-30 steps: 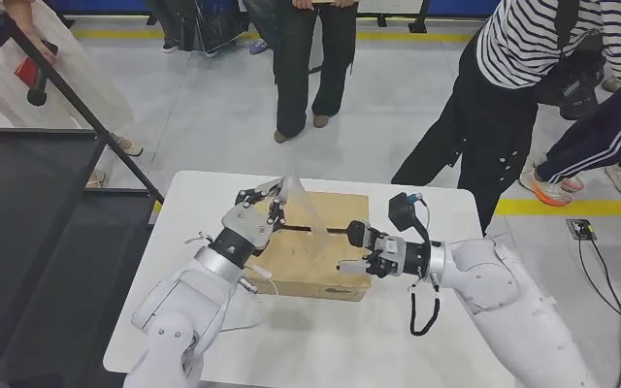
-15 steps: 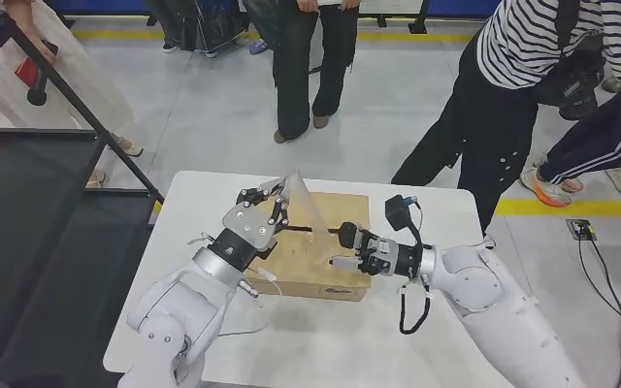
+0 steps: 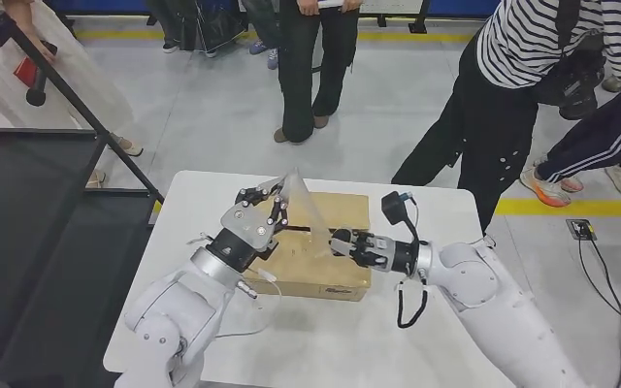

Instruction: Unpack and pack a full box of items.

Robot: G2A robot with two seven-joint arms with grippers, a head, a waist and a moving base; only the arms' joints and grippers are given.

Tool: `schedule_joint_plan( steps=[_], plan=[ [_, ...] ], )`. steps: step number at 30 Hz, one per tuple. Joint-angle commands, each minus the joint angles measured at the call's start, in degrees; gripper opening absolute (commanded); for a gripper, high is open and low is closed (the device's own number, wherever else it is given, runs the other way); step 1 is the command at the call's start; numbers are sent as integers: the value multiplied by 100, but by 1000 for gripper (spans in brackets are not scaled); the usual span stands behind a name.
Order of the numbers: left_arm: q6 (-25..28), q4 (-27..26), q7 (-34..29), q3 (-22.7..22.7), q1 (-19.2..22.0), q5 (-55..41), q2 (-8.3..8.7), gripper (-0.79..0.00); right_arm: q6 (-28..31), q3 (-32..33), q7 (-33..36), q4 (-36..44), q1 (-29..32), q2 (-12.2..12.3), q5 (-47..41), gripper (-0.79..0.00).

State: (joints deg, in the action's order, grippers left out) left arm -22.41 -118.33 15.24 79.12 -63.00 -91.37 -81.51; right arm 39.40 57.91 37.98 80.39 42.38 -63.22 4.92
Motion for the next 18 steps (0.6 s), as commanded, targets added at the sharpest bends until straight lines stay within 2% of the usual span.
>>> schedule_joint_plan(
  steps=[1, 9, 18],
  plan=[
    [18, 18, 16, 15, 4, -11, 5, -785, 10, 42, -30, 18, 31, 7, 10, -785],
    [70, 122, 127, 32, 10, 56, 26, -785, -20, 309, -22, 247, 187, 68, 68, -785],
    [126, 235, 224, 136, 8, -21, 49, -785, -109, 760, 627, 728, 314, 221, 46, -785]
  ],
)
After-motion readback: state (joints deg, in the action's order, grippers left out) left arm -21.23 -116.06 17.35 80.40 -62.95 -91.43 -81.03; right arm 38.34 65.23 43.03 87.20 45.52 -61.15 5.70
